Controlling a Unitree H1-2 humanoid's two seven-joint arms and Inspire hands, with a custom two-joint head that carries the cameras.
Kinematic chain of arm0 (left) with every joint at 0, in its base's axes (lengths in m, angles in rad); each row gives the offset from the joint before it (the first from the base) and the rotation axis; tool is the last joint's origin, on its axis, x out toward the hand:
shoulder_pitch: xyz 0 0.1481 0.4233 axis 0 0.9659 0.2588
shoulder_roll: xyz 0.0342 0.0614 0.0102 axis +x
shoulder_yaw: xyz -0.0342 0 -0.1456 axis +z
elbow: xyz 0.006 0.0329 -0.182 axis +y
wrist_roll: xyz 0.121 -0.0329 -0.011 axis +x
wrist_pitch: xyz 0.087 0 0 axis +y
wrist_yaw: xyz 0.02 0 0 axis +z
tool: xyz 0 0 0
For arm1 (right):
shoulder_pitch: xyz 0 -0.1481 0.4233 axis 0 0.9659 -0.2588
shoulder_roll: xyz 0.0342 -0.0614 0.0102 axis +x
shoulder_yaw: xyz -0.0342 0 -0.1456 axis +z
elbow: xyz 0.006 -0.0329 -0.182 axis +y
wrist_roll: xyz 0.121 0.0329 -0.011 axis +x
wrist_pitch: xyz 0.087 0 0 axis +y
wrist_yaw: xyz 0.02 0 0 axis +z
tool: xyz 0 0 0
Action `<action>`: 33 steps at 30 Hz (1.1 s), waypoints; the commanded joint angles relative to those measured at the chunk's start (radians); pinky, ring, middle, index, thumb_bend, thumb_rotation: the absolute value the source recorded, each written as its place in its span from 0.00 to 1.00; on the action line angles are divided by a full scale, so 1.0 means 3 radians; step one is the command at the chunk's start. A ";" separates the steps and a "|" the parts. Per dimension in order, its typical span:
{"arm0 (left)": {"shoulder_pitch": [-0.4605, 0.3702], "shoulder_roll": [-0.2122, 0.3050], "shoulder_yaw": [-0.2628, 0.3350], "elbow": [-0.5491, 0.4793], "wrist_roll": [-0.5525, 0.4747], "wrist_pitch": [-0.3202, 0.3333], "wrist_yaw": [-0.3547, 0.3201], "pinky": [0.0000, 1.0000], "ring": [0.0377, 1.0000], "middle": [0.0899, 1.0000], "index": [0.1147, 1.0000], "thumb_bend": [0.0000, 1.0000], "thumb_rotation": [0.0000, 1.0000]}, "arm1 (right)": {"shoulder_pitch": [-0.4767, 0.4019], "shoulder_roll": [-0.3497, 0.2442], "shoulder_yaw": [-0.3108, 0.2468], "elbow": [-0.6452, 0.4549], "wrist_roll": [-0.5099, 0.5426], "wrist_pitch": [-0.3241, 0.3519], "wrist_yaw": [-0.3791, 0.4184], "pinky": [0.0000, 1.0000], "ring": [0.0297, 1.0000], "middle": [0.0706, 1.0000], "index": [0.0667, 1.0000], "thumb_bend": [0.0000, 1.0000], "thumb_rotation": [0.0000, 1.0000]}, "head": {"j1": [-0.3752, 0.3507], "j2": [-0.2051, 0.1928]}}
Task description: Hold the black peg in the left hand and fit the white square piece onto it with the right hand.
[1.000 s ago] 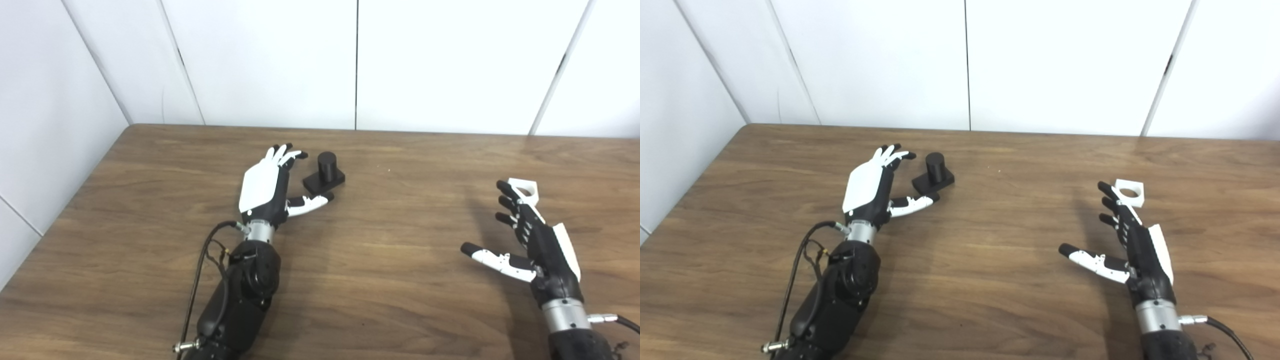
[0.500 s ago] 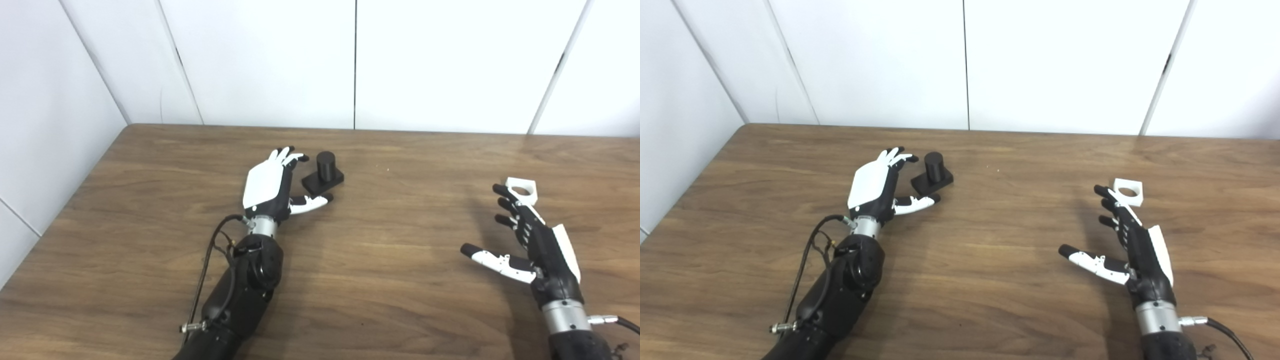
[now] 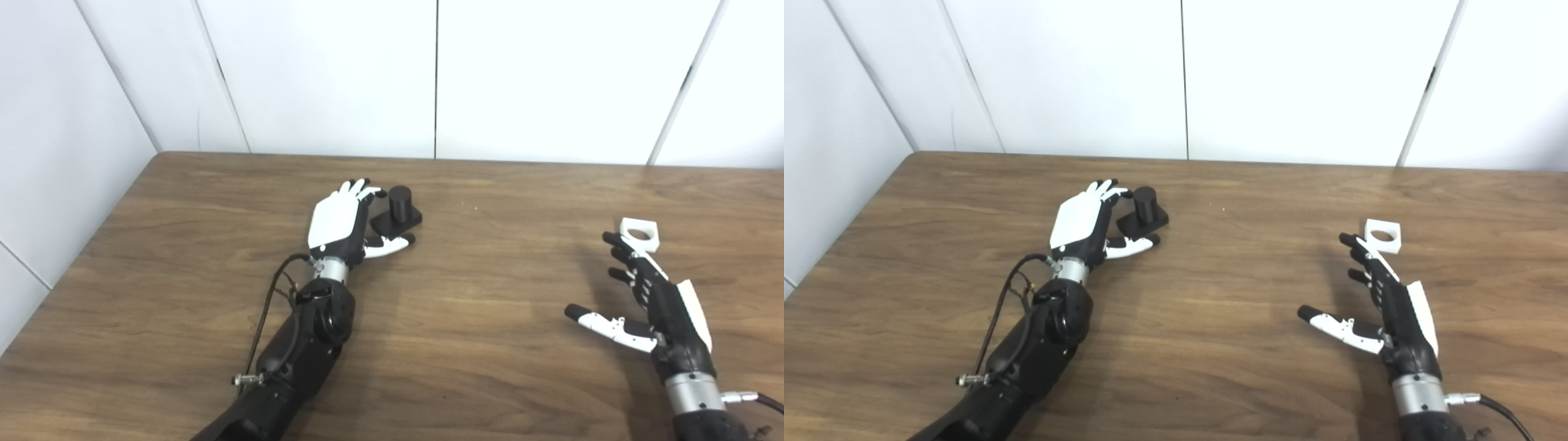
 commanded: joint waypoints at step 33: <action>-0.0220 0.0101 -0.0203 0.0242 0.0015 -0.0048 0.0276 1.00 0.96 0.89 0.45 0.67 0.49 | -0.0100 -0.0033 -0.0056 -0.0168 0.0002 -0.0073 -0.0001 0.79 0.89 0.91 0.81 0.71 0.13 | -0.0006 0.0033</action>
